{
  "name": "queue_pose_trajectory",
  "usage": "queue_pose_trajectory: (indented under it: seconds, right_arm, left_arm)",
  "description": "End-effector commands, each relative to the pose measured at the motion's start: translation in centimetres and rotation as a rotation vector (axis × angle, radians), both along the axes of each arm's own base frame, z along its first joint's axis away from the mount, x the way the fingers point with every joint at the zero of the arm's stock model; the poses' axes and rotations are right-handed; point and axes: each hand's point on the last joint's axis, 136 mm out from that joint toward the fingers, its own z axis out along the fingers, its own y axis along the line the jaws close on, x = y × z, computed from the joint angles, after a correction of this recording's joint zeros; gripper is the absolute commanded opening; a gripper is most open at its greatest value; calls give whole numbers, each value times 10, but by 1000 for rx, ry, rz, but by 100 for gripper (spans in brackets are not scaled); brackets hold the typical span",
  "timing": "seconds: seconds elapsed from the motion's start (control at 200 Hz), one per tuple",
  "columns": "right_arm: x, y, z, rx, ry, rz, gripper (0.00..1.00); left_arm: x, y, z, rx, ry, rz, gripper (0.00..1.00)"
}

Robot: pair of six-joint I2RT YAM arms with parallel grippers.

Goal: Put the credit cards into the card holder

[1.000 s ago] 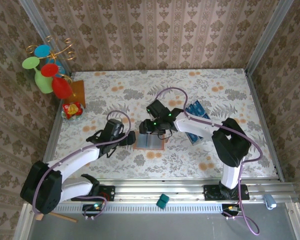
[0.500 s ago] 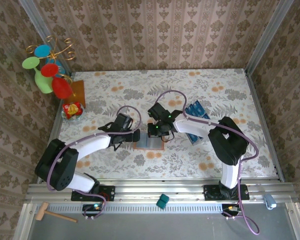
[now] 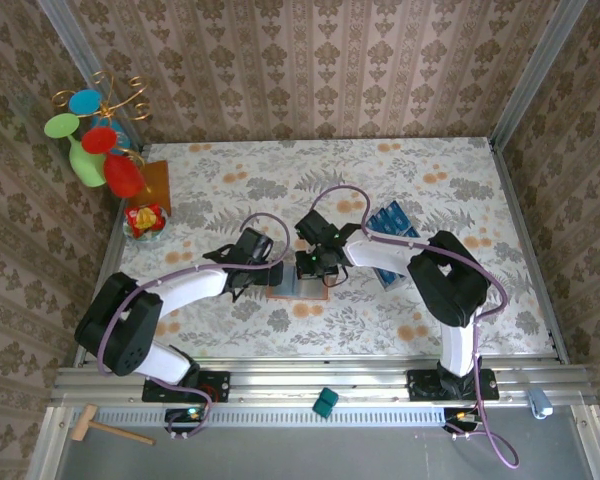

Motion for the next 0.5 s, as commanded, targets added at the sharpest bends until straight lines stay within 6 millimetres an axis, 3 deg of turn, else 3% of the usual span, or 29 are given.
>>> queue_pose_trajectory:
  seconds: [0.0, 0.495]
  right_arm:
    - [-7, -5, -18, -35, 17, 13, 0]
    - [-13, -16, -25, -47, 15, 11, 0]
  left_arm:
    - [-5, 4, -7, 34, 7, -8, 100]
    - [-22, 21, -27, 62, 40, 36, 100]
